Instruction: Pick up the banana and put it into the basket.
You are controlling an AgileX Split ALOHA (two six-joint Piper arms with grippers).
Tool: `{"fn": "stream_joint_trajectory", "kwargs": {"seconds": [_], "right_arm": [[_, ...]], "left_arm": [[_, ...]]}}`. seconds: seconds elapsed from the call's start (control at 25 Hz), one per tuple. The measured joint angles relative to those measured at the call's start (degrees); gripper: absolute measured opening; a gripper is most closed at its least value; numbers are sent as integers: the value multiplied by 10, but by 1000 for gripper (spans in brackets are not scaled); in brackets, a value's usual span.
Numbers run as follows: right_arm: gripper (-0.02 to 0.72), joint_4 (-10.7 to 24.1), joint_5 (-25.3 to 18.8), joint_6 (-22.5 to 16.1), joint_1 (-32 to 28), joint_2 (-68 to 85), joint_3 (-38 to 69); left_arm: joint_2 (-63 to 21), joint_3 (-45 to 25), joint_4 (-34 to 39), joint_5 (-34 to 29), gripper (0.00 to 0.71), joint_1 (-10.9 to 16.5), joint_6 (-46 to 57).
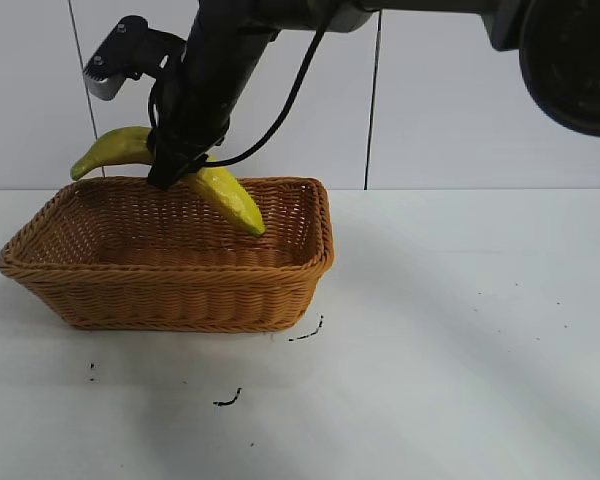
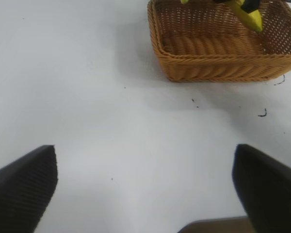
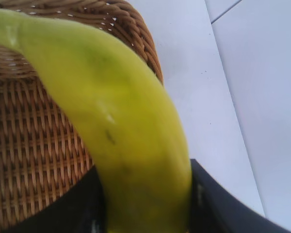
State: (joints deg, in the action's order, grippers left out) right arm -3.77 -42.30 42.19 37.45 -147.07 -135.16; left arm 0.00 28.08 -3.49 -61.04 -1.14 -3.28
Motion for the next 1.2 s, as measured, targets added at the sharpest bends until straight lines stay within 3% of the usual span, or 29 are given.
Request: {"fn": "stream_joint_trajectory", "kwargs": {"seconds": [0.28,0.48,0.68,1.0,1.2], "right_arm": [[329,-8,-5,0,0,-3,0],[589,-13,-12,-10,0,-3,0],[648,-15,-37,-67,0,9,0],[648,-14,-141,-272,-5,94,0],[648,-15,-199,-405,-48,108,-1]], "left_arm": [[0,0,0,0,695,0,0],[0,0,0,0,695,0,0],[0,0,0,0,695,0,0],[0,0,0,0,695,0,0],[0,0,-1,0,695,0,0]]}}
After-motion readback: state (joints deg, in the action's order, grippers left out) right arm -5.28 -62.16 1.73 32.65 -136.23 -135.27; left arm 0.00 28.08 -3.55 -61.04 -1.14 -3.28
